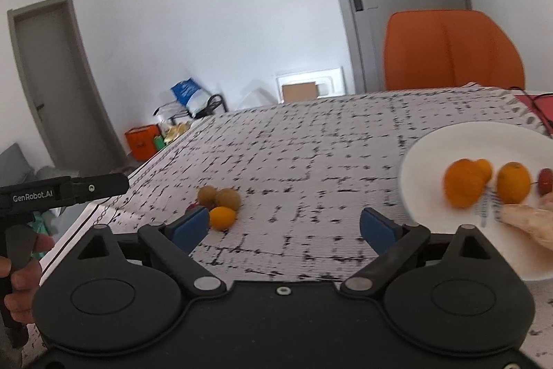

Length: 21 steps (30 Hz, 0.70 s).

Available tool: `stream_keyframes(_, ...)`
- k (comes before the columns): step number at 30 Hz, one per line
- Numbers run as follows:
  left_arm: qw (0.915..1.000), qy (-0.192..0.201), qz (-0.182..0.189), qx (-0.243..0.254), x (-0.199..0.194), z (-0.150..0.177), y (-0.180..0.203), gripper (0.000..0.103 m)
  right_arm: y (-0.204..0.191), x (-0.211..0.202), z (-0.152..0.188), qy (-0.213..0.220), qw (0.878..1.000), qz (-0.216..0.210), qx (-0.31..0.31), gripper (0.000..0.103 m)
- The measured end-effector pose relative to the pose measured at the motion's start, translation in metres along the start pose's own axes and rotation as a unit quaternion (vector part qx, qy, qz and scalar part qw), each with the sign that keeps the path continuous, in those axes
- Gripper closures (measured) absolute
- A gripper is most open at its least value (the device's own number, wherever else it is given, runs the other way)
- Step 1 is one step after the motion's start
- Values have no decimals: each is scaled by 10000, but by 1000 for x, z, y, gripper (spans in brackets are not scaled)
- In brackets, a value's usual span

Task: Organize fruits
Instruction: 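Move both open tools back to the remaining fruit pile, then grasp a small orange with the right tool while the left tool grasps the red plum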

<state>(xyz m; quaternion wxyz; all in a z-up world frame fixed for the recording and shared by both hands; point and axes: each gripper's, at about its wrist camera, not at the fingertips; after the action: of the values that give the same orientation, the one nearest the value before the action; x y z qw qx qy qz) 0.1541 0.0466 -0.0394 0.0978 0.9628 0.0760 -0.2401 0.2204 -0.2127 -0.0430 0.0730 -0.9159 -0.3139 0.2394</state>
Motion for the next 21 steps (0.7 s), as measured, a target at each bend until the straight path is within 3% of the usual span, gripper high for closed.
stream_keyframes(5, 9999, -89, -47, -75, 3, 3, -11, 18, -9, 17, -1, -194, 9997, -154, -75, 22)
stream_keyframes(21, 9995, -154, -146, -225, 10, 6, -33, 20, -28, 68, -6, -675, 9966, -432, -200, 50)
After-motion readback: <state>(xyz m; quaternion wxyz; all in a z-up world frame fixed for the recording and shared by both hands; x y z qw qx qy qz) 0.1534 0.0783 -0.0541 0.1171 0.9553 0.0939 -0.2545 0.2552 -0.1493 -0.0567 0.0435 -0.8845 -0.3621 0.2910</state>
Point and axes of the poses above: each gripper's, at about its wrist camera, not at the fingertips, and x roughly the way its jaws point, y to its right, z to its underside, and after that the axes turned 6 degrees about -z, right-handed
